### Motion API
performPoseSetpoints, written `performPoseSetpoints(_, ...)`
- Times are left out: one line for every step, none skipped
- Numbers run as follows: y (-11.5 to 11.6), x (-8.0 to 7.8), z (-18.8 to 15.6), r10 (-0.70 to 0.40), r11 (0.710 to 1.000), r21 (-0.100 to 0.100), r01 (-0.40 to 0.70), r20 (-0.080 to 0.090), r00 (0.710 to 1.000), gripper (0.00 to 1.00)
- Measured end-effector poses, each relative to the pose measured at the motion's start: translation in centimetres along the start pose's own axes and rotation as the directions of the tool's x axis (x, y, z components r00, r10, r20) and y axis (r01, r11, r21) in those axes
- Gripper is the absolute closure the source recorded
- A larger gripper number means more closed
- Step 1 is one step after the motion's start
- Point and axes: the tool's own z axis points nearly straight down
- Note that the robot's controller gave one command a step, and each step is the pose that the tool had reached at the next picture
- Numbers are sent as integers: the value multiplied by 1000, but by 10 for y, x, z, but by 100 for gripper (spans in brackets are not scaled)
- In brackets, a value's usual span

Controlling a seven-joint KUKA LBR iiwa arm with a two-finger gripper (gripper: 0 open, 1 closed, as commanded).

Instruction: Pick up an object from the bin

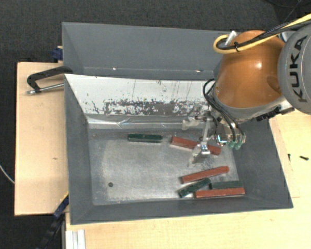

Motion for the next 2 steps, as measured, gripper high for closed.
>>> performPoseSetpoints(0,-1,-4,1,1000,0,-1,7,1000,0)
performPoseSetpoints(-8,-10,32,-85,996,0,85,13,996,0)
